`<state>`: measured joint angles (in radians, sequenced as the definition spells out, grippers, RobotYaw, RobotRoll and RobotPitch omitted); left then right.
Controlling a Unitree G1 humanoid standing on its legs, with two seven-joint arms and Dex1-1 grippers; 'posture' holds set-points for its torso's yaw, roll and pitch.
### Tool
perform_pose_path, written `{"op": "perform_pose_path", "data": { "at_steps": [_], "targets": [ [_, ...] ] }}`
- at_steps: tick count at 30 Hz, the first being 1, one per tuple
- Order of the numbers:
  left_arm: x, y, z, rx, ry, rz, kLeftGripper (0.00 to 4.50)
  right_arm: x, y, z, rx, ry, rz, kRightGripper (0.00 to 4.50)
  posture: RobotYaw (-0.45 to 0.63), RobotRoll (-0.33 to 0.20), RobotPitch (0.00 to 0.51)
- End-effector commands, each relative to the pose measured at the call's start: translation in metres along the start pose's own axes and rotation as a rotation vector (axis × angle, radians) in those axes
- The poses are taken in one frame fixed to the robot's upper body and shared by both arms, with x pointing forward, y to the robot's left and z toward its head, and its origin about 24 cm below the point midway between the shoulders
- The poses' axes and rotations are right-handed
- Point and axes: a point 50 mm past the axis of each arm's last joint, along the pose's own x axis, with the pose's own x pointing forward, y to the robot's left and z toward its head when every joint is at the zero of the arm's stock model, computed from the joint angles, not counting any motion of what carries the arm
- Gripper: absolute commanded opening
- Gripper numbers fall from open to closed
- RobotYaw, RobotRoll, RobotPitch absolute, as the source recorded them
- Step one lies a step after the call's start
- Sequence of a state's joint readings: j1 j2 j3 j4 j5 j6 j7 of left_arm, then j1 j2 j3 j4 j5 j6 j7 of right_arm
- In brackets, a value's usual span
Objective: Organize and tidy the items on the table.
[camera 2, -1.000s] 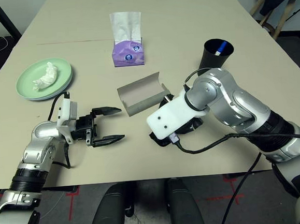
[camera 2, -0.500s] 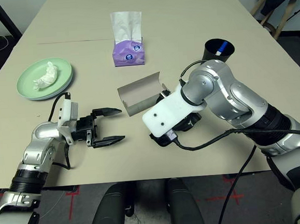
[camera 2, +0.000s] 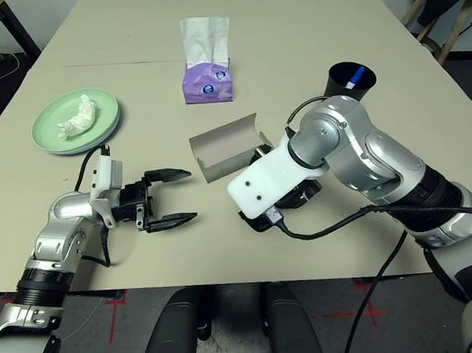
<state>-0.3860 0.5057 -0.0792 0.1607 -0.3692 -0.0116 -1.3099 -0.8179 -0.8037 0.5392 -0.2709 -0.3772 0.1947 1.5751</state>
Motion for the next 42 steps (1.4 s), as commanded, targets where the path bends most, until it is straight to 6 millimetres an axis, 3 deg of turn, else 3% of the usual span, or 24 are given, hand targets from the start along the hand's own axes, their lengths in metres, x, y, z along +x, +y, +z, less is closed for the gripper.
{"op": "perform_pose_path", "data": {
  "at_steps": [1, 36, 39, 42],
  "targets": [
    [0.002, -0.004, 0.001, 0.008, 0.004, -0.020, 4.48, 0.000, 0.003, 0.001, -0.007, 0.003, -0.004, 4.50, 0.13, 0.000, 0.188],
    [0.000, -0.005, 0.003, 0.009, 0.022, -0.013, 4.48, 0.018, 0.013, -0.009, 0.013, 0.019, 0.015, 4.50, 0.14, 0.000, 0.186],
    [0.000, -0.005, 0.003, 0.009, 0.022, -0.013, 4.50, 0.019, 0.014, -0.009, 0.010, 0.015, 0.019, 3.85, 0.14, 0.000, 0.186],
    [0.000, -0.005, 0.004, 0.008, 0.022, -0.013, 4.50, 0.020, 0.014, -0.009, 0.008, 0.014, 0.023, 2.79, 0.14, 0.000, 0.188]
  ]
}}
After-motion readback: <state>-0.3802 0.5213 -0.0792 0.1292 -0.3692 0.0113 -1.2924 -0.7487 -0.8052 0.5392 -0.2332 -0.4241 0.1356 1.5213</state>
